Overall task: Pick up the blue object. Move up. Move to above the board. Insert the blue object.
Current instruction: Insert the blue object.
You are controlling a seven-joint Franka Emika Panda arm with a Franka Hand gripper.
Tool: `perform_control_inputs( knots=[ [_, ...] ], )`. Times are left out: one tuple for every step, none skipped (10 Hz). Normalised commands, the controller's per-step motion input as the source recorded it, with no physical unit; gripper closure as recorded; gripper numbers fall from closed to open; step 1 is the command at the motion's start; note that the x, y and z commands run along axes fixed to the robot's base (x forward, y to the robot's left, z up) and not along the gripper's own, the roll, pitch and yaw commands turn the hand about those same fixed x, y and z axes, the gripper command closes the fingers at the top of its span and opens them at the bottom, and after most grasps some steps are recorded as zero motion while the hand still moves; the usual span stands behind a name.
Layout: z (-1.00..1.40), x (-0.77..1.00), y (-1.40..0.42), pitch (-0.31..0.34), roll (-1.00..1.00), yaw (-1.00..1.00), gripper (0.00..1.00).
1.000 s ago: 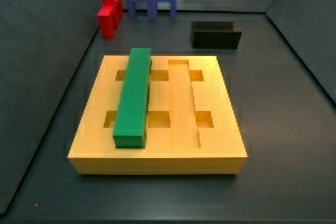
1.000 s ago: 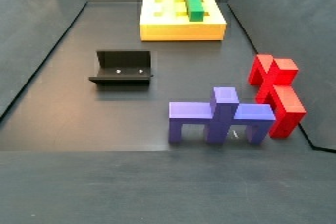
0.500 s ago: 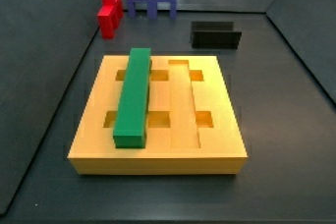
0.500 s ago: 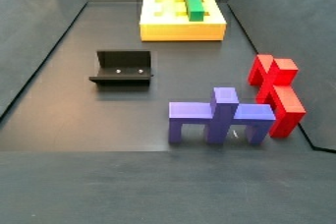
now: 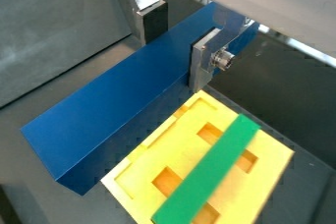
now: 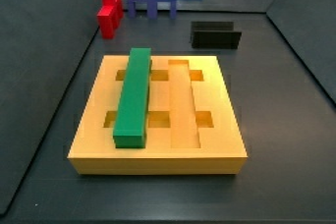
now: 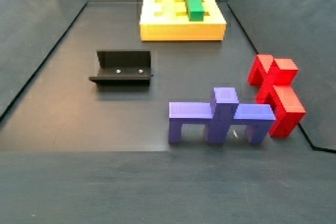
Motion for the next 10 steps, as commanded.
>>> perform_control_inputs(
  knots=[
    [-1.0,0.43,0.0,0.0,0.12,0.26,1.0],
    [-0.97,0.16,-0.14,0.0,0.16,0.2,1.0],
    [-0.79,0.03,-0.3,-0.159,0.19,0.01,1.0],
    [-0.59,0.09,-0.29,-0.18,0.28,0.0,1.0],
    [-0.37,0.03,-0.26,-0.187,0.4,0.0,1.0],
    [-0.49,0.0,-0.21,-0.166,0.37,0.0,1.0],
    [-0.66,0.03,-0.07,-0.243,0.14,0.0,1.0],
    [-0.66,0.0,-0.1,-0.276,0.07,0.0,1.0],
    [-0.49,0.0,-0.04,-0.106,0.0,0.0,1.0],
    [-0.55,0.0,0.0,-0.051,-0.14,0.01,1.0]
  ],
)
